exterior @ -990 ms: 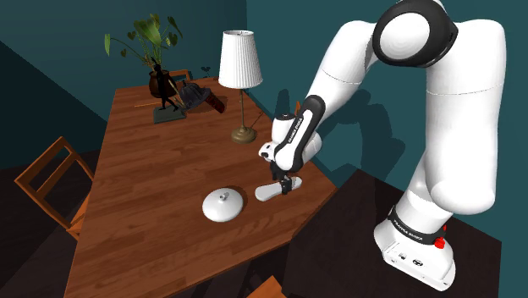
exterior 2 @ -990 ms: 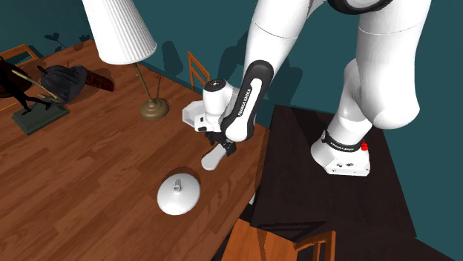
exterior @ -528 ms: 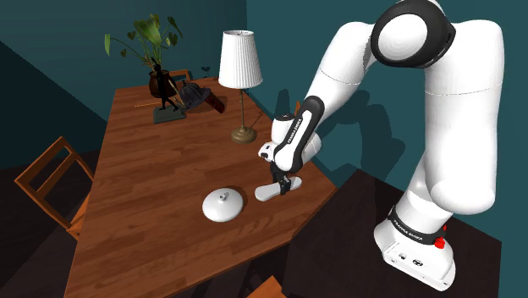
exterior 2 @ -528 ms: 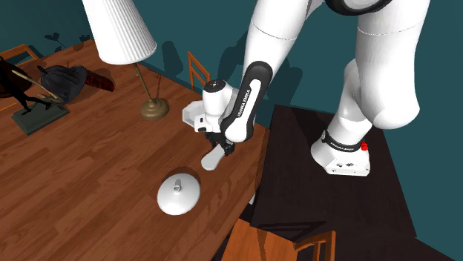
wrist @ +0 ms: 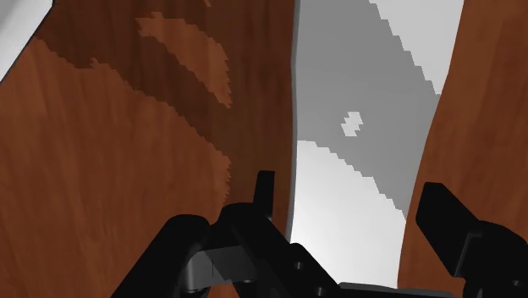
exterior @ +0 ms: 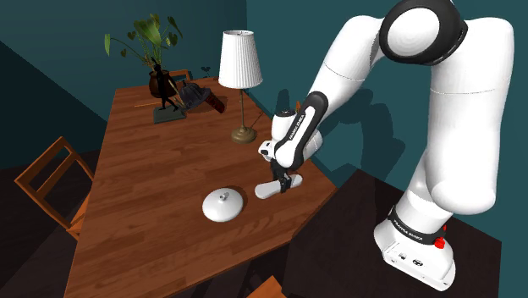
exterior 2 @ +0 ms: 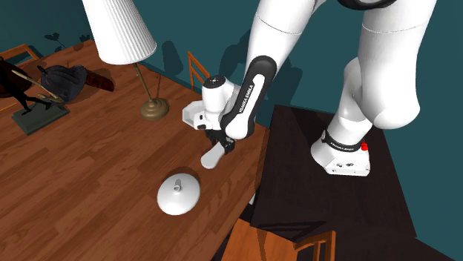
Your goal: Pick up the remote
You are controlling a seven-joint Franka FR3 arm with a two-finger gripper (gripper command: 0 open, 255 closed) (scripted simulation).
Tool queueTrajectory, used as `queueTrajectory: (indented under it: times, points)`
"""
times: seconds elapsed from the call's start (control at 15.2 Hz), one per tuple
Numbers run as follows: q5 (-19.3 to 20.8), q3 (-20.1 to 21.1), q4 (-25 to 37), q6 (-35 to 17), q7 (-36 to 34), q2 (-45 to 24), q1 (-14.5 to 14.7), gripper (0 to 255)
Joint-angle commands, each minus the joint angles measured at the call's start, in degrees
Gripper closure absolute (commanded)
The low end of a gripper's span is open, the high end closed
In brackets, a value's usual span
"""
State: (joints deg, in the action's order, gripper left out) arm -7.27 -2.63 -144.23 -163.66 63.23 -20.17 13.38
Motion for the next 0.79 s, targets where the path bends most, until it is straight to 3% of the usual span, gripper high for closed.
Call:
queueTrajectory:
  times: [0.0,0.73]
  points:
    - [0.4,-0.4,-0.4,1.5,-0.2,1.9,0.2,255]
    - [2.9,-2.0,-1.6,9.2,-2.2,10.9,1.3,255]
